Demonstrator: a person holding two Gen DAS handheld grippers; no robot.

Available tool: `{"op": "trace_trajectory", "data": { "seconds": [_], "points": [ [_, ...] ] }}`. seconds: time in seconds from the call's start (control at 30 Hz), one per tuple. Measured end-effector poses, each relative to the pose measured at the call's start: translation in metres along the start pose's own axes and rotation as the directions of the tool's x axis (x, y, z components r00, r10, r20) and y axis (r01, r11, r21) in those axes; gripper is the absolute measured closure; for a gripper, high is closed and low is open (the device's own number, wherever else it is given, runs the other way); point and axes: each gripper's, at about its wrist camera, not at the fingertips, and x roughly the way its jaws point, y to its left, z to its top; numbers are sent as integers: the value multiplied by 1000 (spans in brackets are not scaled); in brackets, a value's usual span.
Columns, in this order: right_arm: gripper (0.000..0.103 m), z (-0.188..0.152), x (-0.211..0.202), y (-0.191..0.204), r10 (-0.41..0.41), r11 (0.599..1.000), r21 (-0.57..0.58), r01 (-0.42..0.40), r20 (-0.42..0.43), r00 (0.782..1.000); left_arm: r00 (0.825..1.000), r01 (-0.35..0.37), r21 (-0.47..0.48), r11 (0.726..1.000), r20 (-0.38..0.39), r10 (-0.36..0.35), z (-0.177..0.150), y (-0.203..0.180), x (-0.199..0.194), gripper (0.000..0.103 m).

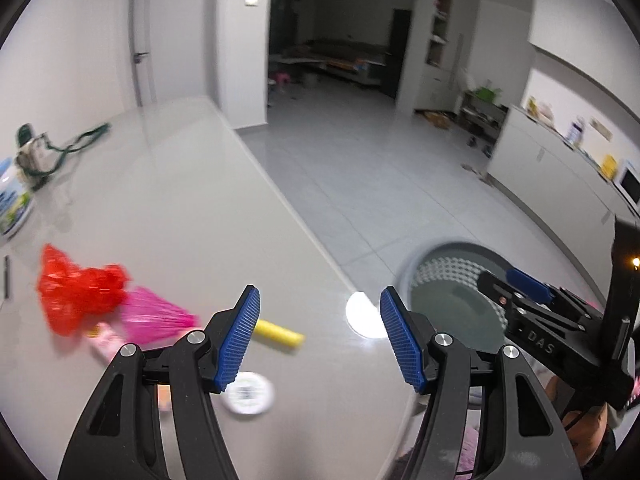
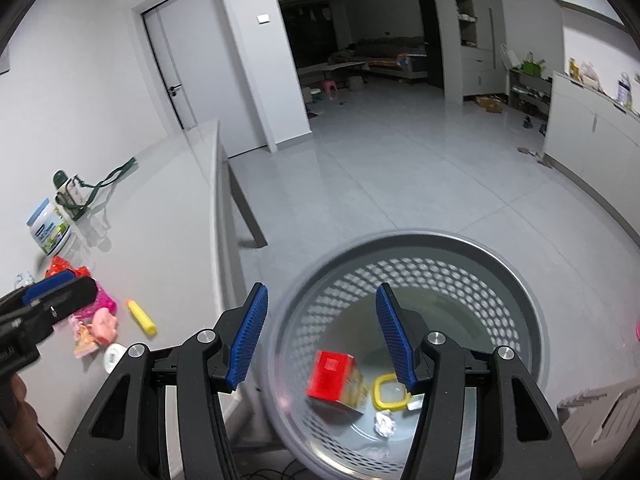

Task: Collect trash
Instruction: 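Move both open grippers back over the table items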

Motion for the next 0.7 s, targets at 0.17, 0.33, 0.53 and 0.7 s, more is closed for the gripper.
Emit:
{"op": "trace_trajectory", "data": {
  "seconds": [0.17, 0.33, 0.53, 0.7],
  "points": [
    [49, 3, -5, 31, 34, 999, -41, -34, 6, 999, 997, -66, -50, 997, 32, 67, -2, 37, -24, 41],
    [48, 1, -17, 55, 60, 997, -57, -58, 22, 998, 989, -127, -75, 989, 61, 131, -12, 60, -57, 41],
    [46, -14, -31, 86, 94, 989, -119, -92, 13, 995, 978, -187, -106, 977, 69, 195, -29, 85, -80, 40],
    [46, -32, -30, 110, 138, 979, -148, -140, -26, 990, 967, -244, -120, 962, 44, 250, -49, 106, -88, 40]
  ]
}}
